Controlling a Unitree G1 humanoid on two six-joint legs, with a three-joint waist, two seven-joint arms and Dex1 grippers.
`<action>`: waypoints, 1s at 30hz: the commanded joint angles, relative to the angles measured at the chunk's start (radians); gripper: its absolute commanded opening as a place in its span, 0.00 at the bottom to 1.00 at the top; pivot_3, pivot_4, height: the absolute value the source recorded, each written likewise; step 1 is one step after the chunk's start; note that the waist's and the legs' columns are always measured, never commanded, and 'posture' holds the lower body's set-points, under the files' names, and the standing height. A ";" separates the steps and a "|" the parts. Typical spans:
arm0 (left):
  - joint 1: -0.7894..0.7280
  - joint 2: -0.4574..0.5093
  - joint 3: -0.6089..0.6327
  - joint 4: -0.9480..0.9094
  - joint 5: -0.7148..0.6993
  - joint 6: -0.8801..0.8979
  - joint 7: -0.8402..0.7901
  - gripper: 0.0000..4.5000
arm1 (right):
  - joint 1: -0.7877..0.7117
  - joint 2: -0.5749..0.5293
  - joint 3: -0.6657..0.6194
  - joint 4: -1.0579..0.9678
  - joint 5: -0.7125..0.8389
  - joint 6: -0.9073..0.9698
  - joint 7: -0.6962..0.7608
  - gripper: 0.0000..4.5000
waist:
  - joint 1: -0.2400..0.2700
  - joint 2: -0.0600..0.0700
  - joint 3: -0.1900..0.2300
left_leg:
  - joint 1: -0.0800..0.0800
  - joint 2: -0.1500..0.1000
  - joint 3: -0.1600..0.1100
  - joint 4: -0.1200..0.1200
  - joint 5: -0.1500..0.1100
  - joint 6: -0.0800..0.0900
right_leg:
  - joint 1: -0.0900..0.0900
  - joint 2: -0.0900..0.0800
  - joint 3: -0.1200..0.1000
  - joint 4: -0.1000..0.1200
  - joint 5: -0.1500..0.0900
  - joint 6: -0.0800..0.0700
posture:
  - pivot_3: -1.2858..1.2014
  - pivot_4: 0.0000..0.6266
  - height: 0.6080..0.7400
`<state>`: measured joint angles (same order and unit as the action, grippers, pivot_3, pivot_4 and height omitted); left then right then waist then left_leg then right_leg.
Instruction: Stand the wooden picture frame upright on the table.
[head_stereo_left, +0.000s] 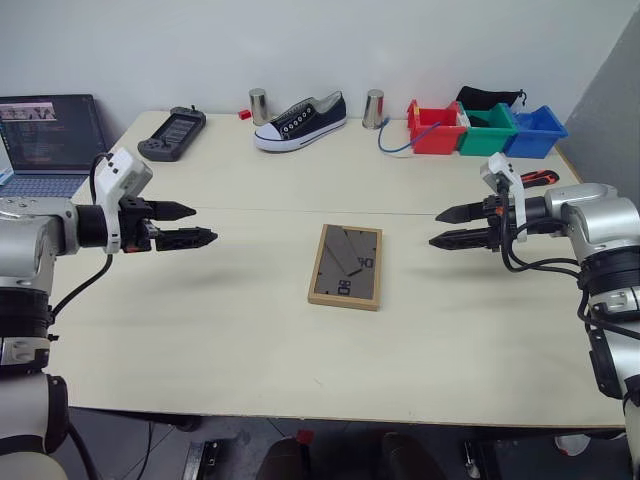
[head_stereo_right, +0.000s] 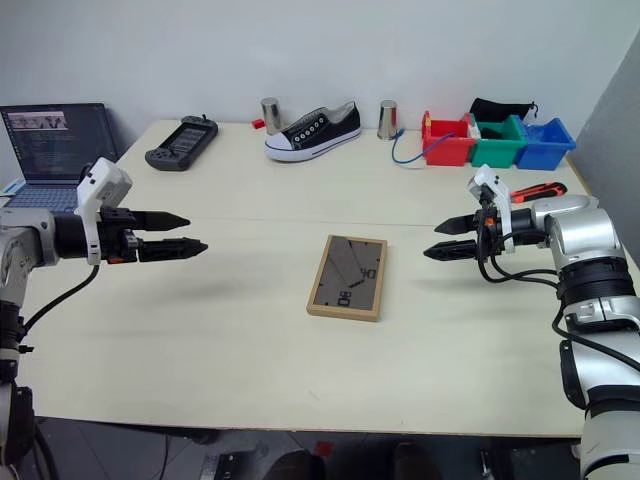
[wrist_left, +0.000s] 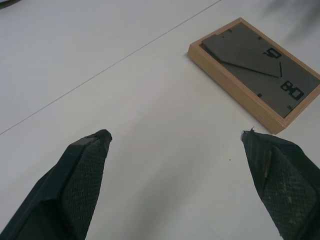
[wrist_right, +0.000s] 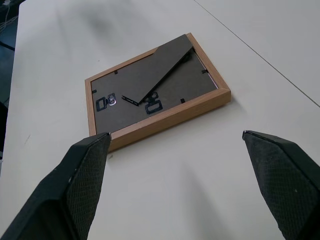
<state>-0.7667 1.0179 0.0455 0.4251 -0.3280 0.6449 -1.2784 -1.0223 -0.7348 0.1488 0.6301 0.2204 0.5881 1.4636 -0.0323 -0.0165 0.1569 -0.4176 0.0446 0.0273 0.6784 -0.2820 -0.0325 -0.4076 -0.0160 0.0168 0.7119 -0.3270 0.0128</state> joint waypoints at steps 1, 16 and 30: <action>-0.040 0.003 0.024 0.007 -0.003 0.007 0.012 1.00 | -0.032 -0.004 -0.018 -0.016 0.011 0.005 0.018 0.99 | 0.000 0.000 0.000 | 0.000 0.000 0.000 0.000 0.000 0.000 | 0.000 0.000 0.000 0.000 0.000 0.000 | 0.52 0.24 1.00; -0.051 -0.006 0.007 0.030 0.000 0.012 -0.026 1.00 | -0.026 -0.003 -0.013 -0.020 0.003 0.004 0.027 0.99 | -0.001 0.000 0.000 | 0.000 0.000 0.000 0.000 0.000 0.000 | 0.000 0.000 0.000 0.000 0.000 0.000 | 0.52 0.24 1.00; -0.045 -0.021 0.008 0.026 -0.003 0.016 -0.028 1.00 | -0.016 -0.007 -0.010 -0.037 0.005 0.018 0.027 0.99 | -0.001 0.000 0.000 | 0.000 0.000 0.000 0.000 0.000 0.000 | 0.000 0.000 0.000 0.001 0.000 0.000 | 0.52 0.24 1.00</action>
<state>-0.7968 0.9947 0.0454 0.4674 -0.3281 0.6673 -1.3006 -1.0230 -0.7334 0.1505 0.6282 0.2178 0.6002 1.4795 -0.0331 -0.0165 0.1569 -0.4178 0.0446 0.0273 0.6787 -0.2820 -0.0326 -0.4079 -0.0160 0.0166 0.7124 -0.3270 0.0129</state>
